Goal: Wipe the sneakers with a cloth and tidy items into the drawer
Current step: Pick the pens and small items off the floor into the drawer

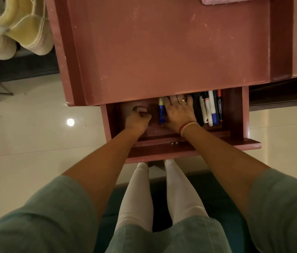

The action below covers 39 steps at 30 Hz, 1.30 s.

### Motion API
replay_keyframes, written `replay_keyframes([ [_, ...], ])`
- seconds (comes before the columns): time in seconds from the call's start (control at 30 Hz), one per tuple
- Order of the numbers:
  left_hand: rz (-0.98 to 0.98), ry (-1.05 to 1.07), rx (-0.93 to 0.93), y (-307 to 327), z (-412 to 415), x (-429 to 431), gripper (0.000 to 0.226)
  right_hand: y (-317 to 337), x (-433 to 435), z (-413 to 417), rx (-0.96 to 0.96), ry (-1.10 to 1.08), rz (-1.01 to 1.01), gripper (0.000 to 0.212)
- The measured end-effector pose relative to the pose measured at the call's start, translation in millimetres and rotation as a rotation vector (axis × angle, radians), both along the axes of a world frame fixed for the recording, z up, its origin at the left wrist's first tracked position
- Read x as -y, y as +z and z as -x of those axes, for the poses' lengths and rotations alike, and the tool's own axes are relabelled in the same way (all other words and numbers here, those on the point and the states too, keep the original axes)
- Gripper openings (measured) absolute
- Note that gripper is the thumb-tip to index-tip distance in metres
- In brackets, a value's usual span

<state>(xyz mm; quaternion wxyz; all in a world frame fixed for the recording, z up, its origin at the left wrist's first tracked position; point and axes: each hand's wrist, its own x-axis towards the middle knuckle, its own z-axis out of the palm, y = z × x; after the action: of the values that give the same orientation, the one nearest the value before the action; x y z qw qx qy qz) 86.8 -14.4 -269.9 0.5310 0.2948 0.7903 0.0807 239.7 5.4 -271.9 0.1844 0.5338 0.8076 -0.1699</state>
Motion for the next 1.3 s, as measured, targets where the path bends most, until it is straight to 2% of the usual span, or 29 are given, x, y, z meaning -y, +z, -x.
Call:
replay_keyframes([
  [0.1, -0.037, -0.17, -0.055, 8.8, 9.4, 10.6, 0.037, 2.4, -3.3, 3.2, 0.108, -0.013, 0.018, 0.088],
  [0.2, -0.104, -0.328, -0.153, 23.7, 12.7, 21.9, 0.047, 10.9, 2.1, 0.3, 0.201, -0.039, -0.016, 0.076],
  [0.3, -0.14, -0.506, -0.274, 53.8, 11.7, 35.3, 0.051, 40.1, 20.8, -11.5, 0.127, -0.059, -0.129, 0.07],
  [0.37, -0.204, -0.528, -0.357, 79.1, 11.4, 49.4, 0.046, 69.9, 41.4, -24.5, 0.011, -0.079, -0.183, 0.064],
  [0.47, -0.201, -0.345, -0.516, 118.1, 7.2, 72.7, 0.05, 112.5, 74.3, -46.4, -0.06, -0.231, -0.2, 0.06],
  [0.53, -0.046, -0.091, -0.56, 143.6, 1.5, 82.5, 0.065, 130.3, 90.5, -62.2, -0.04, -0.412, -0.154, 0.065],
  [0.57, 0.055, 0.064, -0.546, 156.5, -7.3, 83.9, 0.074, 135.1, 96.5, -75.3, -0.055, -0.569, -0.104, 0.069],
  [0.6, 0.14, 0.244, -0.501, 165.4, -15.0, 84.3, 0.082, 139.0, 101.0, -85.8, -0.114, -0.801, -0.041, 0.075],
  [0.67, 0.234, 0.706, -0.283, 175.6, -20.2, 79.9, 0.089, 140.8, 101.4, -89.9, -0.388, -1.399, 0.084, 0.084],
  [0.7, 0.229, 0.944, -0.111, 175.5, -21.6, 76.7, 0.086, 139.9, 98.2, -87.7, -0.525, -1.617, 0.119, 0.086],
  [0.73, 0.211, 1.118, 0.061, 171.5, -22.8, 74.0, 0.078, 140.3, 93.0, -82.4, -0.621, -1.72, 0.131, 0.088],
  [0.8, 0.153, 1.287, 0.302, 167.9, -25.2, 68.9, 0.071, 140.8, 81.9, -73.7, -0.765, -1.819, 0.102, 0.092],
  [0.87, 0.118, 1.317, 0.39, 165.1, -23.6, 66.5, 0.078, 136.5, 72.0, -71.4, -0.89, -1.995, 0.039, 0.094],
  [0.93, 0.092, 1.322, 0.466, 163.1, -20.5, 67.2, 0.078, 134.7, 68.5, -75.6, -1.094, -2.25, 0.047, 0.084],
  [1.03, 0.059, 1.366, 0.565, 163.0, -15.8, 64.3, 0.079, 135.5, 68.0, -82.8, -1.421, -2.352, 0.23, 0.053],
  [1.17, -0.011, 1.432, 0.655, 164.0, -12.6, 50.1, 0.08, 135.2, 60.9, -85.4, -1.723, -2.343, 0.41, 0.071],
  [1.3, -0.031, 1.362, 0.694, 170.4, -11.8, 28.0, 0.077, 133.7, 40.0, -71.7, -1.803, -2.225, 0.537, 0.079],
])
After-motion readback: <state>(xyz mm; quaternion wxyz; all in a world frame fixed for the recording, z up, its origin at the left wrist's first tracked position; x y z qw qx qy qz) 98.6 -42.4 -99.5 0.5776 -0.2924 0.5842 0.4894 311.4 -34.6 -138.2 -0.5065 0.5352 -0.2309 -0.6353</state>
